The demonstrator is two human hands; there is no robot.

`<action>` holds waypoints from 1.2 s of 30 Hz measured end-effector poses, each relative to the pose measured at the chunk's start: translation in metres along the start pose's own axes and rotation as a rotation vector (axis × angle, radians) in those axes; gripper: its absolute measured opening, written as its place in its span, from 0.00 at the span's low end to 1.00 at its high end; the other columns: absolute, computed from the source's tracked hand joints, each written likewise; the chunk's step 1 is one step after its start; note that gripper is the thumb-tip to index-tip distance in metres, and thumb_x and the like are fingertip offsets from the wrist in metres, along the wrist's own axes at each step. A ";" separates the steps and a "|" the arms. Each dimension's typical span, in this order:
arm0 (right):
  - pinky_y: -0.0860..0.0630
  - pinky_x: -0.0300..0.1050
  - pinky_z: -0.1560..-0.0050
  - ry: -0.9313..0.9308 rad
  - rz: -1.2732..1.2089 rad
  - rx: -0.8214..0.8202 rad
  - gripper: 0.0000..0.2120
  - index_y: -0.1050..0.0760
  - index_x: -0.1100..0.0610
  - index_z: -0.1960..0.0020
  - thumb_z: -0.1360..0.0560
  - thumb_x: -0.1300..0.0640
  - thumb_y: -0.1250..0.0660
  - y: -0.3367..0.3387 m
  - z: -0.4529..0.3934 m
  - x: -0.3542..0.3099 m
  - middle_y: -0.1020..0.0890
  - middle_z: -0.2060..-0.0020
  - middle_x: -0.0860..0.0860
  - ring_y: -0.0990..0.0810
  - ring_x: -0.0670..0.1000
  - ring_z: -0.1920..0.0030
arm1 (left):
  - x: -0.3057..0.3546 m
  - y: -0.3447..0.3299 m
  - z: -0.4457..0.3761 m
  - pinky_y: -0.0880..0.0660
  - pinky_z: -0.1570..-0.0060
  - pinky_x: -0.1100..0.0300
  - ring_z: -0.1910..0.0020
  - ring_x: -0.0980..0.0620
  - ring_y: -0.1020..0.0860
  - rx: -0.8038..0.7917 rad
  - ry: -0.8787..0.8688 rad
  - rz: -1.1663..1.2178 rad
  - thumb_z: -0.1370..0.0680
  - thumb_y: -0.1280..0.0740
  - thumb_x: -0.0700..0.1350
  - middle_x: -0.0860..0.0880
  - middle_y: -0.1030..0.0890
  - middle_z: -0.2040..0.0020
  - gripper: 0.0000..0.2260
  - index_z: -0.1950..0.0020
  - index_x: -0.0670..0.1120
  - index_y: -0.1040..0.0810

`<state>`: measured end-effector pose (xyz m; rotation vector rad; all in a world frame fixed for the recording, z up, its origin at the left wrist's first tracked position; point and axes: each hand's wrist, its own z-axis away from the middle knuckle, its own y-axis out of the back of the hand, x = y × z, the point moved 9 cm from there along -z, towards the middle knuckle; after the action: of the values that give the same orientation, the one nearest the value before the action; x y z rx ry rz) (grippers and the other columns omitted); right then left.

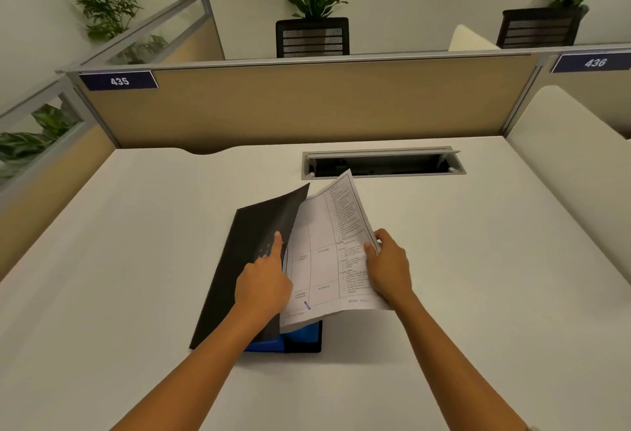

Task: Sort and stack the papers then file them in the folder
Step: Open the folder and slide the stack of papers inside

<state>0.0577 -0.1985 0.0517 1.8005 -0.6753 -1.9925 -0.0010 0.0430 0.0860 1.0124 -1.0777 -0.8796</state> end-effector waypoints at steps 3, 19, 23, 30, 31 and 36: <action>0.17 0.54 0.54 0.005 0.004 0.006 0.12 0.29 0.54 0.38 0.19 0.52 0.42 -0.010 0.005 -0.001 0.18 0.44 0.53 0.17 0.54 0.55 | 0.000 -0.005 0.001 0.33 0.73 0.66 0.65 0.53 0.27 -0.020 0.007 -0.047 0.20 0.38 0.48 0.46 0.20 0.47 0.35 0.20 0.53 0.57; 0.17 0.50 0.55 -0.017 0.014 0.037 0.12 0.31 0.52 0.37 0.18 0.50 0.42 -0.039 0.021 -0.007 0.18 0.45 0.52 0.17 0.52 0.55 | 0.022 -0.010 0.000 0.18 0.52 0.54 0.47 0.46 0.19 -0.074 -0.031 0.017 0.19 0.38 0.47 0.46 0.23 0.35 0.29 0.20 0.52 0.45; 0.20 0.44 0.54 -0.017 0.029 -0.044 0.16 0.33 0.54 0.34 0.19 0.47 0.41 -0.064 0.027 -0.016 0.20 0.40 0.53 0.17 0.54 0.48 | 0.033 -0.018 0.001 0.20 0.57 0.58 0.49 0.48 0.19 -0.096 -0.032 0.069 0.19 0.36 0.49 0.47 0.24 0.37 0.30 0.20 0.53 0.46; 0.24 0.41 0.52 -0.002 0.115 -0.252 0.24 0.40 0.57 0.30 0.20 0.48 0.38 -0.107 0.031 -0.026 0.19 0.46 0.54 0.18 0.52 0.50 | 0.052 -0.026 0.001 0.24 0.40 0.53 0.39 0.46 0.23 -0.079 -0.052 0.062 0.18 0.38 0.46 0.45 0.24 0.32 0.27 0.21 0.53 0.44; 0.24 0.42 0.52 0.009 0.099 -0.252 0.24 0.40 0.57 0.30 0.20 0.48 0.38 -0.108 0.032 -0.025 0.19 0.47 0.54 0.18 0.51 0.52 | 0.052 -0.027 0.001 0.24 0.40 0.53 0.39 0.46 0.23 -0.076 -0.050 0.071 0.18 0.39 0.46 0.45 0.24 0.32 0.27 0.21 0.53 0.43; 0.22 0.43 0.47 -0.101 -0.126 -0.294 0.23 0.38 0.59 0.29 0.19 0.51 0.39 -0.113 0.032 -0.008 0.20 0.45 0.56 0.19 0.52 0.47 | 0.055 -0.035 0.002 0.25 0.39 0.52 0.39 0.47 0.22 -0.100 -0.056 0.051 0.18 0.39 0.45 0.45 0.23 0.33 0.27 0.21 0.52 0.44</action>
<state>0.0314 -0.0983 -0.0049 1.6110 -0.2825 -2.1458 0.0079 -0.0191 0.0683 0.8785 -1.0912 -0.9154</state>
